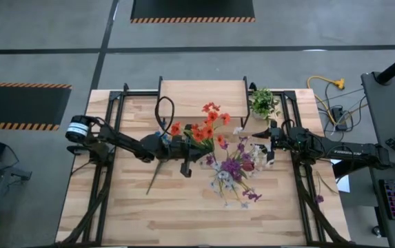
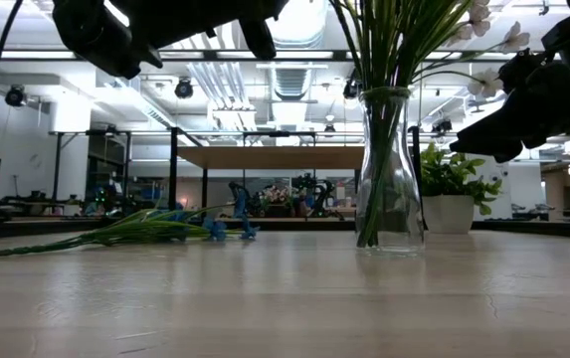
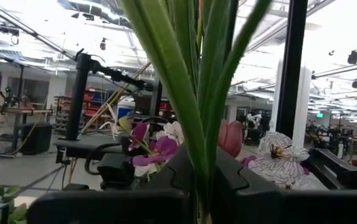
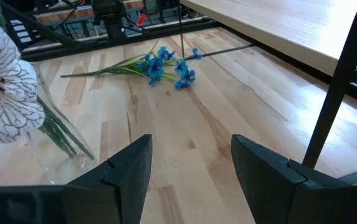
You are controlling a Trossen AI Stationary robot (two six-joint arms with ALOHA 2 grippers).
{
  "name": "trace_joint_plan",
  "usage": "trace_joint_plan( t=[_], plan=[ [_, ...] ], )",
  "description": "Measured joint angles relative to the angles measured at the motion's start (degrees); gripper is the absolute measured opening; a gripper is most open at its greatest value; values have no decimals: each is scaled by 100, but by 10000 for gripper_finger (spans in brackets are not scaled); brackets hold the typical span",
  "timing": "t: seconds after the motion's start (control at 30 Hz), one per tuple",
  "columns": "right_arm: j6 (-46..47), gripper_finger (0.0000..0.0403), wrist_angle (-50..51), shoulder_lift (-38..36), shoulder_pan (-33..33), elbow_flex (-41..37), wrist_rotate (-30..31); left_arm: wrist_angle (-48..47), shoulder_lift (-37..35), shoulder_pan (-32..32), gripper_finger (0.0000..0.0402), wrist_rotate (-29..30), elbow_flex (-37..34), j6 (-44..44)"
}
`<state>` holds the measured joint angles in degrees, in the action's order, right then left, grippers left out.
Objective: Pick and place flowers into a vace then onto a shelf
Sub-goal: Put the orange flowers into the transparent vase
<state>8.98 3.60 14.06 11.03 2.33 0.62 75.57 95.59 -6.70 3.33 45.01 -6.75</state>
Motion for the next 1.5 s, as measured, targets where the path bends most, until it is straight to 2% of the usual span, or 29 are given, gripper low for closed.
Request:
trace_joint_plan(
  t=[0.2, 0.63, 1.03, 1.17, 1.5],
  plan=[
    [-16, 209, 0, -2, 0, 2, 4, -6, 27, 0, 1, -2, -2, -6],
    [-15, 209, -7, 2, 1, 2, 107, 629, 623, 5, 1, 46, -4, -43],
    [-14, 209, -6, 2, 0, 1, 106, 436, 951, 7, 1, -12, -4, 6],
    [-14, 209, -2, 2, 0, 2, 105, 428, 992, 7, 1, -204, -4, 118],
    [-14, 209, -2, 2, 0, 0, 105, -170, 988, 2, 1, -294, 6, 286]
  ],
)
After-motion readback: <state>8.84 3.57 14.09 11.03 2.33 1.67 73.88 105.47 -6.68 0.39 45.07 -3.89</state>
